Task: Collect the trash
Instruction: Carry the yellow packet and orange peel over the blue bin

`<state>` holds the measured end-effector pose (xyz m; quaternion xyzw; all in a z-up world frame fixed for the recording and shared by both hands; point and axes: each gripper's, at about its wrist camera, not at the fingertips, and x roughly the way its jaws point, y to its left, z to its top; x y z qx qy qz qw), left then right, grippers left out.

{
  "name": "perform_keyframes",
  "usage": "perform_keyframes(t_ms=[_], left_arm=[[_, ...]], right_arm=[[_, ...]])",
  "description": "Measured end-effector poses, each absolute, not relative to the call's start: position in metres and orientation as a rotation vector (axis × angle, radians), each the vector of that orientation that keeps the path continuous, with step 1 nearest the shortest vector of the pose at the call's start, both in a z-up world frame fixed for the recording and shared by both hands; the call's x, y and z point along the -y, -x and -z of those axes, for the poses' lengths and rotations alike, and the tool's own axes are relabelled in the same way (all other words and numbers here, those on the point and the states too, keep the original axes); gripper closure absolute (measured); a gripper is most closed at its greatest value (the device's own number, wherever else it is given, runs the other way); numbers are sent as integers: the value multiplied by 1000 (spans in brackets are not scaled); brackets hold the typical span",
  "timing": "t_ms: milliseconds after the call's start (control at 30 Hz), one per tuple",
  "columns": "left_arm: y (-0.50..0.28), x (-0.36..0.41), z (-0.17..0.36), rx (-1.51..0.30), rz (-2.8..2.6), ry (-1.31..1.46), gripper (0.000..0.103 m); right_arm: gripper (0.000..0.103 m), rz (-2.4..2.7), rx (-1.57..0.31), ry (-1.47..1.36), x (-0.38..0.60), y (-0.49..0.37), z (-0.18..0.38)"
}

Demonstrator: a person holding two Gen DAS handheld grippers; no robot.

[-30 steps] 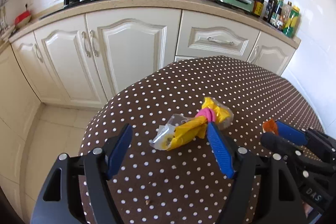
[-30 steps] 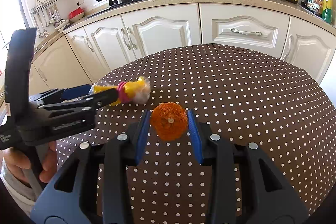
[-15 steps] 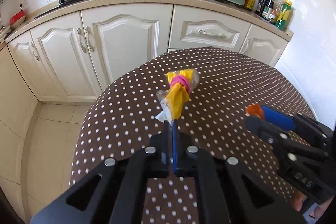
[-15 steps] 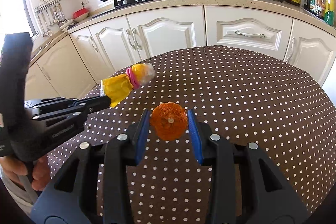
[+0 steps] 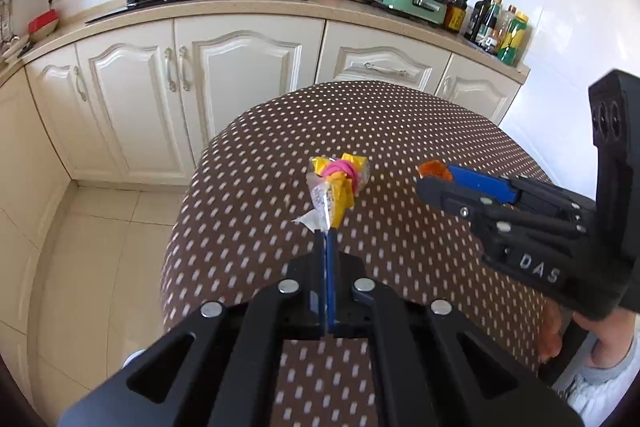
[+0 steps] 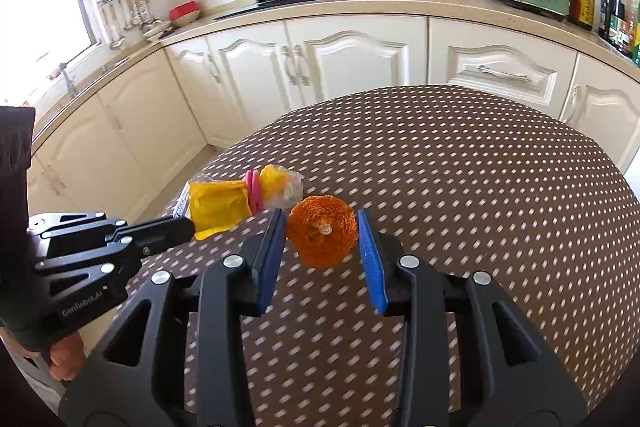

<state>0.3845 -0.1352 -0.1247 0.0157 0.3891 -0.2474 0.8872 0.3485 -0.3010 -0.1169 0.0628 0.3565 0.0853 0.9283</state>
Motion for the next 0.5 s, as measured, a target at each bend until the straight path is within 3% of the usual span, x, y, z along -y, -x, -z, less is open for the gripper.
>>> perform_keyframes(t_ms=[500], left_arm=[[-309,-9,117,-745,417,166,103]], right_arm=[[67,-384,-710,-87,155,-313,95]])
